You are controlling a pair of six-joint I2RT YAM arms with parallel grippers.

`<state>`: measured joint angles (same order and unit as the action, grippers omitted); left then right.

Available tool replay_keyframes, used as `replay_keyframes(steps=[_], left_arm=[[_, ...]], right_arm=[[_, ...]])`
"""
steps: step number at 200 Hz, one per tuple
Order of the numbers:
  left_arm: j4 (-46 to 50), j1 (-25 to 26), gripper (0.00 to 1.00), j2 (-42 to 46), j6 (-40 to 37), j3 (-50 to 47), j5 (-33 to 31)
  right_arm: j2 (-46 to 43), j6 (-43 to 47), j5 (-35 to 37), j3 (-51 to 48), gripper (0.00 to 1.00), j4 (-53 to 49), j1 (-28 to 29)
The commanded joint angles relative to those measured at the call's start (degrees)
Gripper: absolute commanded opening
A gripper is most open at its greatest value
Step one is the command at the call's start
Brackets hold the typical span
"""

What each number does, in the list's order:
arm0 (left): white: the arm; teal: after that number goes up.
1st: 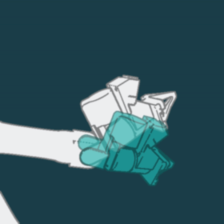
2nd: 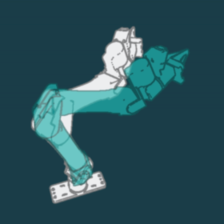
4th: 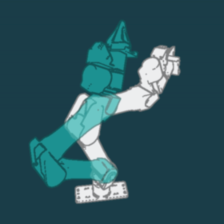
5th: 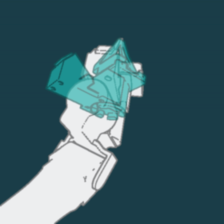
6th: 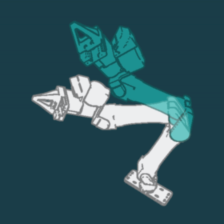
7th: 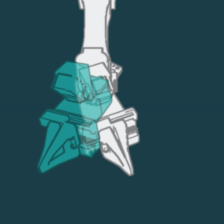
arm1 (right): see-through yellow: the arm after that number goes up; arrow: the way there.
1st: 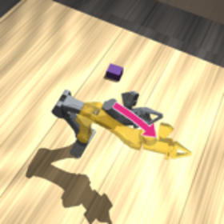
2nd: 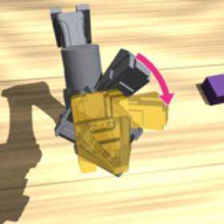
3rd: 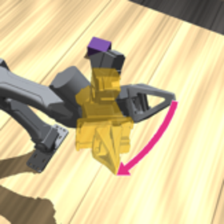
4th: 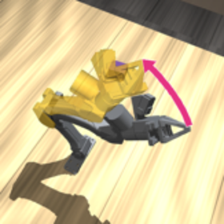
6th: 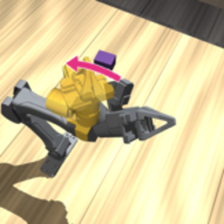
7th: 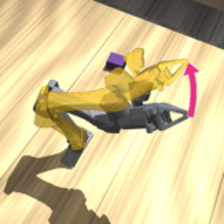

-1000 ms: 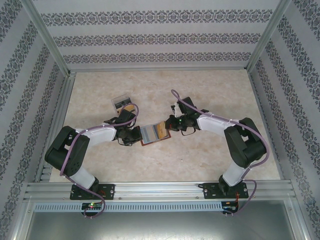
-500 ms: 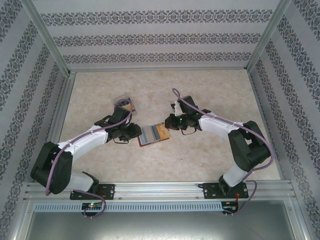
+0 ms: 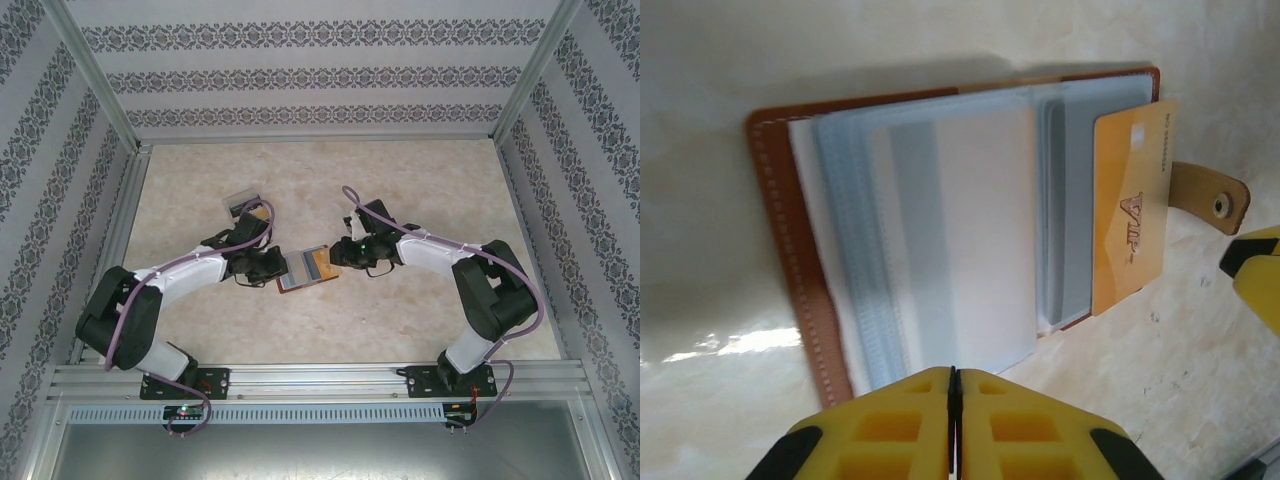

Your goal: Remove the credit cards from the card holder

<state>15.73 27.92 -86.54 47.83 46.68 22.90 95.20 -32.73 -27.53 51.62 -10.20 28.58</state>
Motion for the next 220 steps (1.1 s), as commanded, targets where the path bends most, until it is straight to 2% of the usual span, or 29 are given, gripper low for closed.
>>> replay_keyframes(steps=[1, 73, 91, 129, 160, 220], left_arm=[[-2.5, 1.9, 0.09, -2.9, -0.2, 4.0, 1.2], [-2.2, 5.9, 0.08, -14.3, -1.1, 12.4, 2.7], [-2.0, 6.5, 0.08, -16.2, -1.3, 13.7, 2.9], [-0.9, 6.8, 0.05, -19.1, -1.2, 14.5, 2.8], [0.1, 6.8, 0.05, -20.0, -1.1, 14.3, 2.5], [0.4, 6.8, 0.04, -20.6, -1.1, 14.4, 2.6]], right_arm=[[1.5, 1.7, -0.3, -0.9, 0.32, 0.0, -0.8], [6.3, 2.8, -2.0, 0.0, 0.36, 1.2, -1.4], [6.9, 2.6, -2.5, 0.4, 0.34, 1.3, -1.4], [7.0, 1.9, -4.5, 0.6, 0.22, 2.2, -1.6], [6.6, 1.2, -5.9, 0.8, 0.16, 2.9, -1.6], [7.0, -0.8, -8.1, 0.9, 0.18, 5.0, -1.6]])
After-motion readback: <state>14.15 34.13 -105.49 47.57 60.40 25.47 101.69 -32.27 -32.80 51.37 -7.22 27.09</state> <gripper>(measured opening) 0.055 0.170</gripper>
